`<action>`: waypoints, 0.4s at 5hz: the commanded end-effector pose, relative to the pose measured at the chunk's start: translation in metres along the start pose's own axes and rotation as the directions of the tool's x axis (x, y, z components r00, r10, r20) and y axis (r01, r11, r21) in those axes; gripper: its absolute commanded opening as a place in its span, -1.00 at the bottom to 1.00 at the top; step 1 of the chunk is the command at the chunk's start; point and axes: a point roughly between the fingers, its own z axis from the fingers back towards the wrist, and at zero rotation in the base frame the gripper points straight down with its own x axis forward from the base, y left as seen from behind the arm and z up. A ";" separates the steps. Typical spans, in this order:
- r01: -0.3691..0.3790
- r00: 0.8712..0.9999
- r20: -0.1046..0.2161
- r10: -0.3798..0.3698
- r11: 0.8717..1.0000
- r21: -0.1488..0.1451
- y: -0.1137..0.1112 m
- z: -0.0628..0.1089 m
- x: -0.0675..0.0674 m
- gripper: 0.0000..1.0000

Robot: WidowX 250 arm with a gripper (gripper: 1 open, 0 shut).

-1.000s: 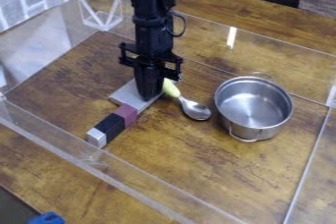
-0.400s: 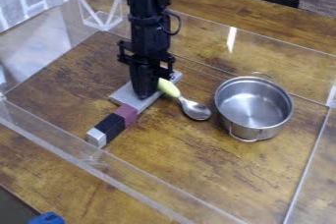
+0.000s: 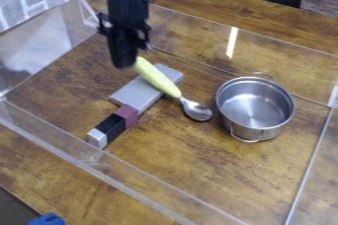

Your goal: Move the toy knife to the left side of the table

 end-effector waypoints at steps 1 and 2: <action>-0.012 0.994 0.110 0.008 0.999 0.031 -0.005 0.029 0.004 -1.00; -0.001 0.992 0.128 0.001 1.000 0.002 -0.021 0.022 0.008 -1.00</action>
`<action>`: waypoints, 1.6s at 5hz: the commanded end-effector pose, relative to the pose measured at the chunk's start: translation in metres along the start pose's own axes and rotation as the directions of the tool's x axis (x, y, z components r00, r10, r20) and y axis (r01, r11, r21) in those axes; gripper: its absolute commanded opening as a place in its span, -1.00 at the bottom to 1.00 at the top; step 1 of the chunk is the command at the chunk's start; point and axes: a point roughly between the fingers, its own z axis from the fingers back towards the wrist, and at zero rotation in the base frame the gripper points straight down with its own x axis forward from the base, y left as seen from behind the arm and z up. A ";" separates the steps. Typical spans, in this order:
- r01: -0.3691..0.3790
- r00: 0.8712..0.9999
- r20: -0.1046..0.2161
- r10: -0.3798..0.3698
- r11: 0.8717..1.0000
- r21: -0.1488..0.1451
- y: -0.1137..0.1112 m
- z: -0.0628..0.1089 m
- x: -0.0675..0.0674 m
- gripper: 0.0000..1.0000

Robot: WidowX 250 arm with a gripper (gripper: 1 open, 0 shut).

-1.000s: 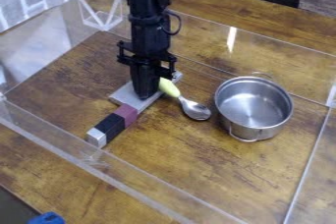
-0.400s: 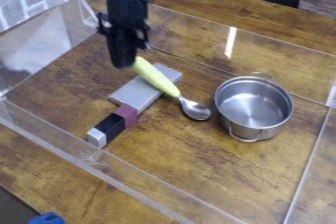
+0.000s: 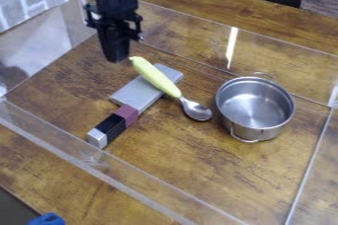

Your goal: Move the toy knife to the left side of the table

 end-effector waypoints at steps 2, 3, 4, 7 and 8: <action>0.138 0.987 0.078 -0.138 0.990 0.003 0.000 0.006 0.018 1.00; 0.124 0.990 0.077 -0.122 0.992 -0.013 -0.001 -0.018 0.013 1.00; 0.097 0.993 0.076 -0.095 0.995 -0.020 -0.003 -0.040 0.009 -1.00; -0.091 0.989 0.112 0.093 0.996 -0.018 -0.003 -0.035 0.013 -1.00; -0.152 0.980 0.124 0.153 0.988 -0.018 -0.007 -0.033 0.018 -1.00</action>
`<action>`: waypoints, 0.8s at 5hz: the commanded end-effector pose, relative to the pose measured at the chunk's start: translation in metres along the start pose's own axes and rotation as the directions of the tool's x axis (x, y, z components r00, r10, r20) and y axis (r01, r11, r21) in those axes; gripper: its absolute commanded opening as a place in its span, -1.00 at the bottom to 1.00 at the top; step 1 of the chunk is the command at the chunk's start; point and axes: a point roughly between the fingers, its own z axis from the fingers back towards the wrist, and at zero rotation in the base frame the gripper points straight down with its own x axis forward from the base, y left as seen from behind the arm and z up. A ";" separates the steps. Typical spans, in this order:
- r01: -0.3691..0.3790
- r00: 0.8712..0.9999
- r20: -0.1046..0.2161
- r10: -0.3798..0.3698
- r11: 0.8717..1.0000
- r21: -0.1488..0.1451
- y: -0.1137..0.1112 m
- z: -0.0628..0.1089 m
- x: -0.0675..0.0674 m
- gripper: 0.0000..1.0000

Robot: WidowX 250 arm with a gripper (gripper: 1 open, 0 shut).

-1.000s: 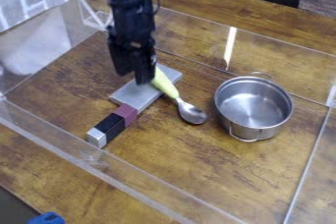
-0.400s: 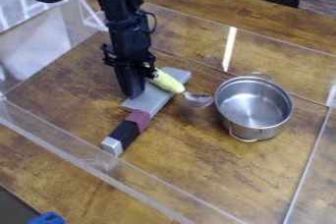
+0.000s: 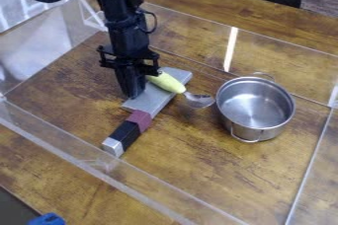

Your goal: Move the toy knife to the left side of the table

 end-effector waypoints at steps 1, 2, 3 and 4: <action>0.040 0.997 0.064 -0.040 0.999 0.016 -0.009 0.026 0.009 -1.00; 0.055 0.996 0.068 -0.056 0.998 0.016 -0.008 0.035 0.009 -1.00; -0.012 0.996 0.084 0.011 1.000 0.019 -0.004 0.048 0.012 -1.00; -0.084 0.991 0.105 0.081 0.996 0.022 0.004 0.063 0.016 -1.00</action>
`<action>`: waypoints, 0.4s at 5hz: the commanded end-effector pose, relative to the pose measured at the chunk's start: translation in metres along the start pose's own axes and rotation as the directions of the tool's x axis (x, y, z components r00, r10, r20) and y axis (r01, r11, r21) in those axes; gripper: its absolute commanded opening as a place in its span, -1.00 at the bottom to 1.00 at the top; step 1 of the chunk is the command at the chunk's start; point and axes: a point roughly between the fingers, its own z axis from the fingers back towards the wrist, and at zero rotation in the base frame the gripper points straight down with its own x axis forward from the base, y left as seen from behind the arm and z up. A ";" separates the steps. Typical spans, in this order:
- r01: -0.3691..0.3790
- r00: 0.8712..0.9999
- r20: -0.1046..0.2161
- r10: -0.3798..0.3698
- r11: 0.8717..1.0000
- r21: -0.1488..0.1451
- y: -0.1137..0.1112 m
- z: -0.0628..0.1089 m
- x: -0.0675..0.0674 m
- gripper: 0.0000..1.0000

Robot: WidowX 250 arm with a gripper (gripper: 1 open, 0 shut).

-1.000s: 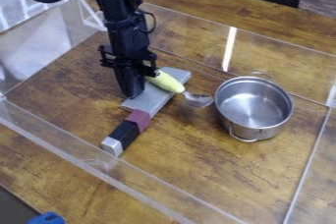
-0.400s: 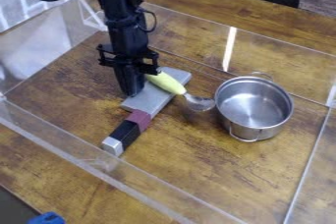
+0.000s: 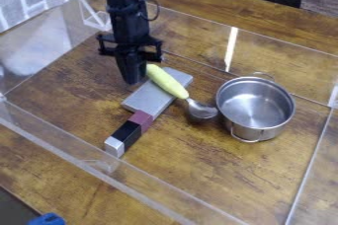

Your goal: Move the toy knife to the left side of the table

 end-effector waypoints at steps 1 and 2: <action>-0.033 0.990 0.136 0.031 0.999 0.013 0.013 0.057 0.017 -1.00; -0.036 0.992 0.122 0.035 0.999 0.011 0.015 0.047 0.020 1.00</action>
